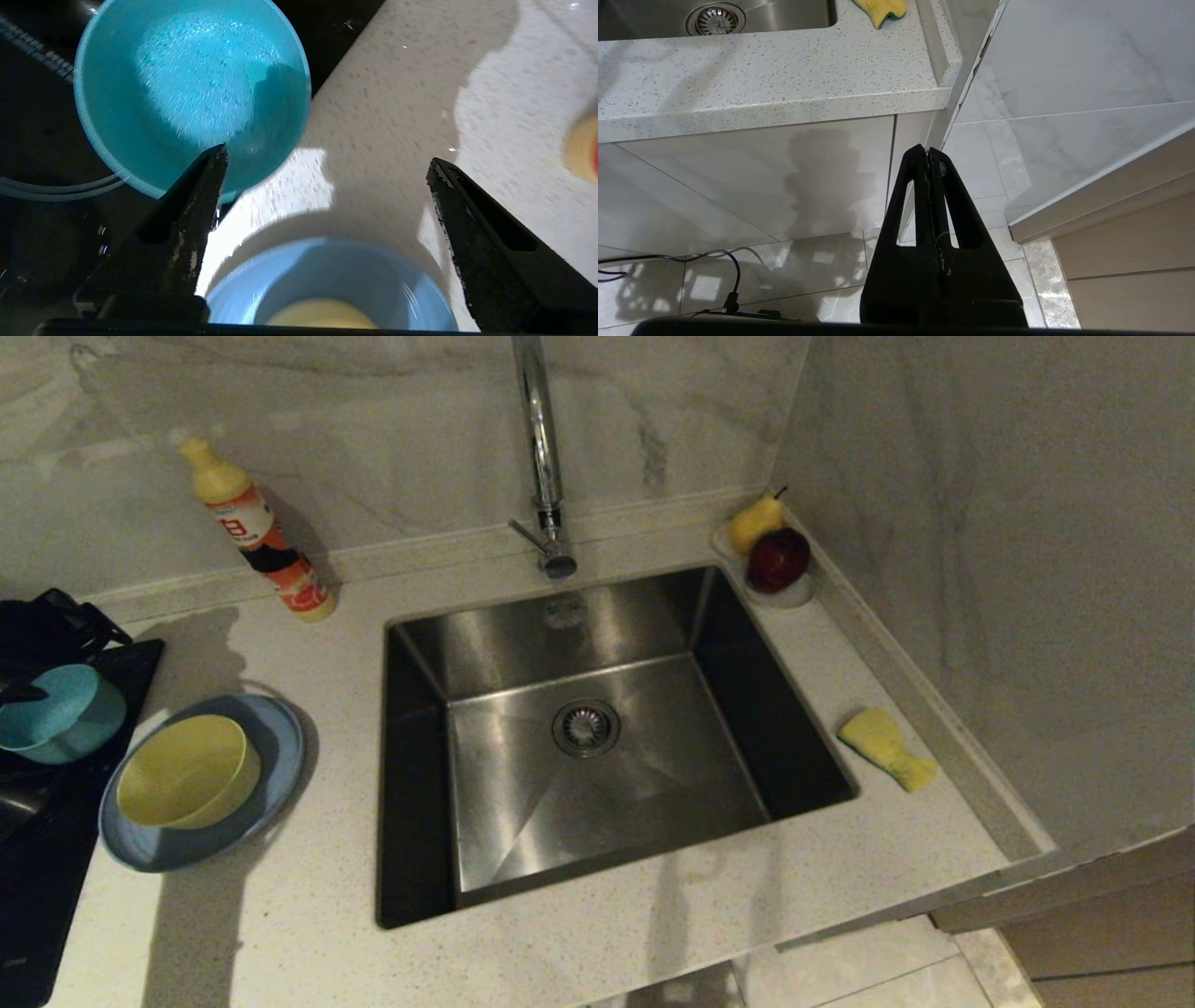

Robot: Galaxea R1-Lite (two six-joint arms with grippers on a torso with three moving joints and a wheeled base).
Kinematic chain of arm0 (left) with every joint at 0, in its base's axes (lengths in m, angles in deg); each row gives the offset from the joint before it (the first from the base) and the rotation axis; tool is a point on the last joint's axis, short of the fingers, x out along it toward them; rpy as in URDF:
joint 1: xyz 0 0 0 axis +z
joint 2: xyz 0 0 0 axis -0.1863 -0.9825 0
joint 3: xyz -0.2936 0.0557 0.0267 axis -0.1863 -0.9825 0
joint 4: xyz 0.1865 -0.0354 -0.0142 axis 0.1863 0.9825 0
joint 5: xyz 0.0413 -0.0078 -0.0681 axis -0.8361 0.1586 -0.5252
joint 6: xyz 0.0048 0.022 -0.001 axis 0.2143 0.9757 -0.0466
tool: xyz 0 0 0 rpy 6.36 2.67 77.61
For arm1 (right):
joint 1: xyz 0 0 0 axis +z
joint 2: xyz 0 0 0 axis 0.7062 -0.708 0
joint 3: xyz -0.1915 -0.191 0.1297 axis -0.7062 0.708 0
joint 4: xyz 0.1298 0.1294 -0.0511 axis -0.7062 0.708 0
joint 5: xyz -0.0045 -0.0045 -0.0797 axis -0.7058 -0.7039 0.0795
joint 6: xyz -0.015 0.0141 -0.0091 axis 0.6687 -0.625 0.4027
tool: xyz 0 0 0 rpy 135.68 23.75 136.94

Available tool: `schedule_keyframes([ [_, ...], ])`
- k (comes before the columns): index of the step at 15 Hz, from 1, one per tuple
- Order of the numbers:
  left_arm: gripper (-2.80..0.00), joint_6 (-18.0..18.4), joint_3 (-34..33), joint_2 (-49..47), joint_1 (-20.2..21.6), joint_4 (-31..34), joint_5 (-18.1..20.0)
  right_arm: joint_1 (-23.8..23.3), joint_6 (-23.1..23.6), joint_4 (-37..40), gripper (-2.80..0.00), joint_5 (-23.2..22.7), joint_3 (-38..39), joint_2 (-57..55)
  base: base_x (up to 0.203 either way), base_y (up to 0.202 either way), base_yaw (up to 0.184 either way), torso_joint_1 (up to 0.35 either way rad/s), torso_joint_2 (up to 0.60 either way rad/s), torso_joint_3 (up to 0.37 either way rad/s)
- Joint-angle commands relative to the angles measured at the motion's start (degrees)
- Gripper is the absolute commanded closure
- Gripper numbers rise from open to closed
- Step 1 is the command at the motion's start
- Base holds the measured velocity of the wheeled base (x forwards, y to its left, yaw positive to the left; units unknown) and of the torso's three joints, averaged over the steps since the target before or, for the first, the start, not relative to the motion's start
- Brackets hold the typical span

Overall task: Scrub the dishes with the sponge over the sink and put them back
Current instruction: Place the bowl on the bowl

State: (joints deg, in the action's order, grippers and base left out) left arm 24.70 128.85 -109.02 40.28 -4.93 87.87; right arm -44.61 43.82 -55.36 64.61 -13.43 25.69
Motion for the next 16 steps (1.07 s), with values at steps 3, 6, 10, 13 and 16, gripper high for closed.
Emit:
schedule_keyframes([
  [3, -2.80, 0.59, 1.36, -4.20, 0.08, -1.77, 0.28, 0.04, 0.03, 0.02, 0.00, -0.02, 0.01, 0.10, 0.000, 0.000, 0.000, 0.000, 0.00, 0.000],
  [6, -2.80, 1.57, 1.36, -5.19, 0.08, -4.74, 0.30, 0.04, 0.03, 0.02, 0.00, -0.02, 0.01, 0.08, 0.000, 0.000, 0.000, 0.000, 0.00, 0.000],
  [10, -2.80, 2.17, 1.36, -7.21, 0.08, -5.52, 0.13, 0.04, 0.11, 0.02, 0.00, -0.02, 0.01, 0.10, 0.000, 0.000, 0.000, 0.000, 0.00, 0.000],
  [13, -2.80, 2.17, 1.36, -7.68, 0.08, -6.58, 0.22, 0.04, 0.03, 0.02, 0.00, -0.02, 0.01, 0.10, 0.000, 0.000, 0.000, 0.000, 0.00, 0.000],
  [16, -2.80, 2.17, 1.36, -8.79, 0.08, -7.54, 0.22, 0.04, 0.03, 0.02, 0.00, -0.02, 0.01, 0.01, 0.000, 0.000, 0.000, 0.000, 0.00, 0.000],
])
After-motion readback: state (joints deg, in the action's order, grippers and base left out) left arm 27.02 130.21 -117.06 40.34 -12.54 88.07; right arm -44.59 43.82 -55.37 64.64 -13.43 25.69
